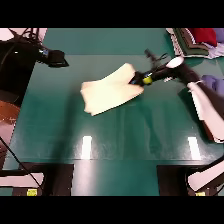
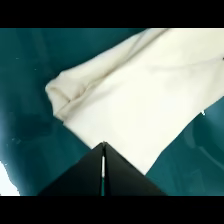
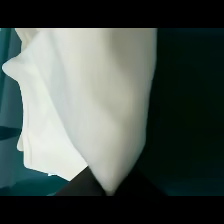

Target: Fold the shirts.

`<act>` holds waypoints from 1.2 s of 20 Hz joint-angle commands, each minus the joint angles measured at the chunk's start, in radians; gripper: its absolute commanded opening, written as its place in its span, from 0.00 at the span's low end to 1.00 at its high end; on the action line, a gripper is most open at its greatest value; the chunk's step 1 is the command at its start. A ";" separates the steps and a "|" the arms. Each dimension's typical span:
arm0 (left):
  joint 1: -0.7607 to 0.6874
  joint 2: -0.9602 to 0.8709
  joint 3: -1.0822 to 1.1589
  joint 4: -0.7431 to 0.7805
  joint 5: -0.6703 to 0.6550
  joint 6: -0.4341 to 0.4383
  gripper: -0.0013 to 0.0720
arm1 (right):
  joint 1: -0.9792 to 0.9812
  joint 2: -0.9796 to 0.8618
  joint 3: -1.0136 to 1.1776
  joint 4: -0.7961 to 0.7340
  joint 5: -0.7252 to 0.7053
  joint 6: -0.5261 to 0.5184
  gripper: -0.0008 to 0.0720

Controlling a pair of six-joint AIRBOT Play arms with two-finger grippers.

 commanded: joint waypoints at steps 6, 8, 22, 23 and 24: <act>-0.220 -0.001 0.000 0.000 0.067 0.005 0.06 | -0.537 0.248 0.080 -0.186 0.122 0.062 0.02; -0.253 -0.001 0.000 0.000 0.074 0.004 0.06 | -0.641 0.258 0.080 -0.182 0.079 0.061 0.02; -0.291 -0.001 0.000 -0.002 0.130 0.004 0.06 | -0.772 0.236 0.429 -0.198 -0.008 0.059 0.02; -0.291 -0.001 0.000 -0.002 0.128 0.004 0.06 | -0.778 0.237 0.464 -0.216 0.026 0.064 0.02; -0.291 -0.001 0.000 -0.002 0.121 0.004 0.06 | -0.785 0.247 0.476 -0.236 0.051 0.075 0.02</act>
